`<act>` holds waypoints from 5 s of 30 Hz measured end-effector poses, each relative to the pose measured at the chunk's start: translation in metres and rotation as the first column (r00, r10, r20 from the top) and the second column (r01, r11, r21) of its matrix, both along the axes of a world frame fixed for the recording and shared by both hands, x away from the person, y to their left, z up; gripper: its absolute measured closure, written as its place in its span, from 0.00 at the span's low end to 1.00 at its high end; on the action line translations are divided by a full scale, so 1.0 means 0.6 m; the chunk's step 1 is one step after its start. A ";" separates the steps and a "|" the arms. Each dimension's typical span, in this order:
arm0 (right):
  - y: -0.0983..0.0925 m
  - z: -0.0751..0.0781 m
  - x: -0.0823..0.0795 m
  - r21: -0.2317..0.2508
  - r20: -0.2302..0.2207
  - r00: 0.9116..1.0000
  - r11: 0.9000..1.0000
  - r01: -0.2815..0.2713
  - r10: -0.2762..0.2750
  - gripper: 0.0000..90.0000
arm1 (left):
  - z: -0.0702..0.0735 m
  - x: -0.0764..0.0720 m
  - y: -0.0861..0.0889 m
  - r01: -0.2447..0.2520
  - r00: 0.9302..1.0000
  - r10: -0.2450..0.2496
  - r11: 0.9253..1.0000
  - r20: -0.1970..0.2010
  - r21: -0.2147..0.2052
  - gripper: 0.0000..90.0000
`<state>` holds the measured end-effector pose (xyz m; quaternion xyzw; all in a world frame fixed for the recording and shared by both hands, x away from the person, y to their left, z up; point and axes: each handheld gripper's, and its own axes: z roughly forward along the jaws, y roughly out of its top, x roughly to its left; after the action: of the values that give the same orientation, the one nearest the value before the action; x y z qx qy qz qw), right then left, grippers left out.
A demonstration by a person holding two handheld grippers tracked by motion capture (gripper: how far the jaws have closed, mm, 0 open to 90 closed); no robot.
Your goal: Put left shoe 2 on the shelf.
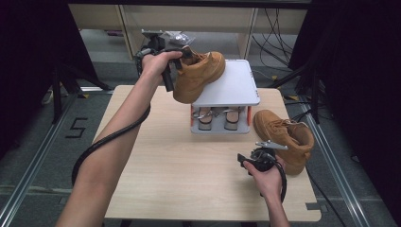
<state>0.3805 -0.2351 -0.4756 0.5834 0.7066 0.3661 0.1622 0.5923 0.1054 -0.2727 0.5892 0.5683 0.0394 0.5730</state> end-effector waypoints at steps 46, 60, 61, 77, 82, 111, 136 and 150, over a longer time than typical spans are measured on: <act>0.005 -0.001 -0.003 -0.008 0.002 1.000 1.000 -0.018 0.018 0.43 | -0.177 -0.138 0.071 0.161 0.984 -0.169 0.978 0.052 0.131 1.00; 0.005 0.000 -0.003 0.000 0.009 1.000 1.000 -0.028 0.028 0.43 | -0.170 -0.139 0.057 0.150 0.987 -0.157 0.980 0.043 0.128 1.00; 0.005 0.000 -0.003 0.000 0.009 1.000 1.000 -0.028 0.028 0.43 | -0.170 -0.139 0.057 0.150 0.987 -0.157 0.980 0.043 0.128 1.00; 0.005 0.000 -0.003 -0.013 -0.001 1.000 1.000 -0.015 0.015 0.43 | -0.152 -0.133 0.013 0.187 0.980 -0.196 0.968 0.040 0.165 1.00; 0.005 0.000 -0.003 -0.009 0.001 1.000 1.000 -0.018 0.018 0.43 | -0.153 -0.128 -0.006 0.201 0.978 -0.208 0.968 0.032 0.152 1.00; 0.004 0.005 -0.008 0.030 -0.014 1.000 0.999 0.012 -0.011 0.43 | -0.157 -0.118 -0.064 0.239 0.969 -0.245 0.958 0.019 0.156 1.00; -0.022 0.022 -0.008 0.017 0.027 1.000 1.000 0.014 -0.015 0.43 | -0.193 -0.215 0.095 0.132 0.971 -0.168 0.970 0.169 0.206 0.90; -0.022 0.031 -0.014 0.020 0.045 0.999 1.000 0.017 -0.017 0.43 | -0.234 -0.251 0.152 0.056 0.982 -0.091 0.977 0.165 0.204 0.89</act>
<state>0.3724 -0.2481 -0.4570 0.5826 0.6943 0.3844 0.1754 0.4414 0.1964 -0.4132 0.6585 0.4873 0.1254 0.5597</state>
